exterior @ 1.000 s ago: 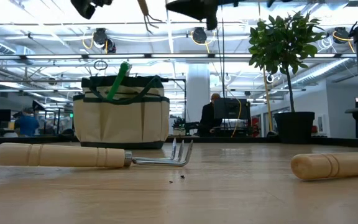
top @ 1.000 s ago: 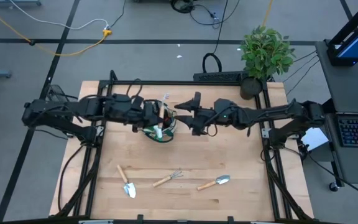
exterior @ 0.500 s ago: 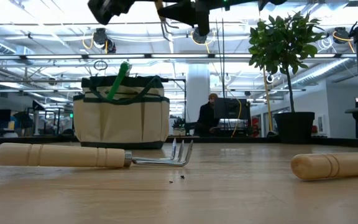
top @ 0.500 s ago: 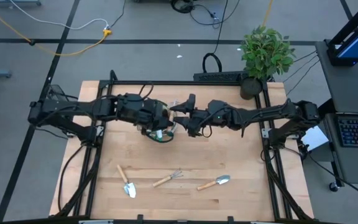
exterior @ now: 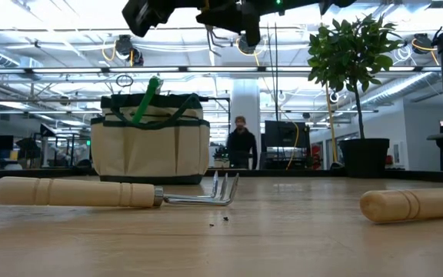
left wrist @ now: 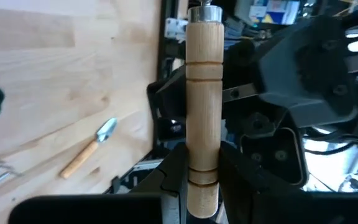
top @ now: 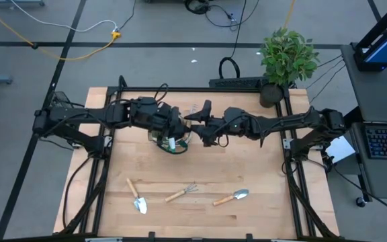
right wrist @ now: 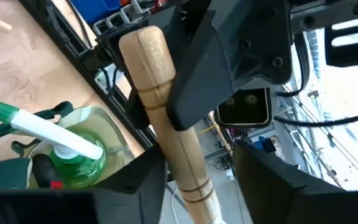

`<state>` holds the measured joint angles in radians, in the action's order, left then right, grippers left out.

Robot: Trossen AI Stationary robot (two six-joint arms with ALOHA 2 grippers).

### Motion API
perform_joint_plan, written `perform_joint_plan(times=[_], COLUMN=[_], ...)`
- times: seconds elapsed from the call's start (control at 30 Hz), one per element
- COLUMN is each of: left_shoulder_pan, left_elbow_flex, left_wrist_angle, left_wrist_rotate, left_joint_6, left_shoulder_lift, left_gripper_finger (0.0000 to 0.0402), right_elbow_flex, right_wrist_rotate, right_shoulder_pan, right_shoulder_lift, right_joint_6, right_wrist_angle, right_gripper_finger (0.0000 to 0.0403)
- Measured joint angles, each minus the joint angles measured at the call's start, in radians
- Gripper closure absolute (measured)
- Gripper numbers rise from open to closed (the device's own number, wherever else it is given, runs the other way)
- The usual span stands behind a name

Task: Pick & Place Garden tools in Gardening bag
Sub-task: Put the top brown hand rake into the gardening bag

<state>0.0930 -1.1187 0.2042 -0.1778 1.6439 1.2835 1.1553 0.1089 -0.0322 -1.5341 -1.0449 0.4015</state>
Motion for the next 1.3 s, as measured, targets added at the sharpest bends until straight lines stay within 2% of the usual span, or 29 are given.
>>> perform_joint_plan(times=[0.37, 0.63, 1.0, 1.3], left_shoulder_pan=[0.027, 0.036, 0.044, 0.080], left_elbow_flex=[0.000, 0.000, 0.002, 0.002], left_wrist_angle=[0.006, 0.008, -0.017, -0.015], left_wrist_rotate=[0.022, 0.034, 0.067, 0.102], left_joint_6=[0.010, -0.010, -0.168, -0.385], left_shoulder_lift=[0.000, 0.001, 0.001, -0.037], left_gripper_finger=[0.0340, 0.0339, 0.0233, 0.0194], right_elbow_flex=[0.000, 0.000, 0.000, 0.000], right_wrist_rotate=[0.007, 0.084, 0.102, 0.103], right_shoulder_pan=[0.001, 0.002, 0.000, -0.028], right_shoulder_lift=[-0.002, -0.002, 0.001, 0.001], right_joint_6=[0.031, 0.048, 0.150, 0.260], right_wrist_angle=[-0.031, -0.048, -0.076, -0.095], right_gripper_finger=[0.0326, 0.0333, 0.0340, 0.0340])
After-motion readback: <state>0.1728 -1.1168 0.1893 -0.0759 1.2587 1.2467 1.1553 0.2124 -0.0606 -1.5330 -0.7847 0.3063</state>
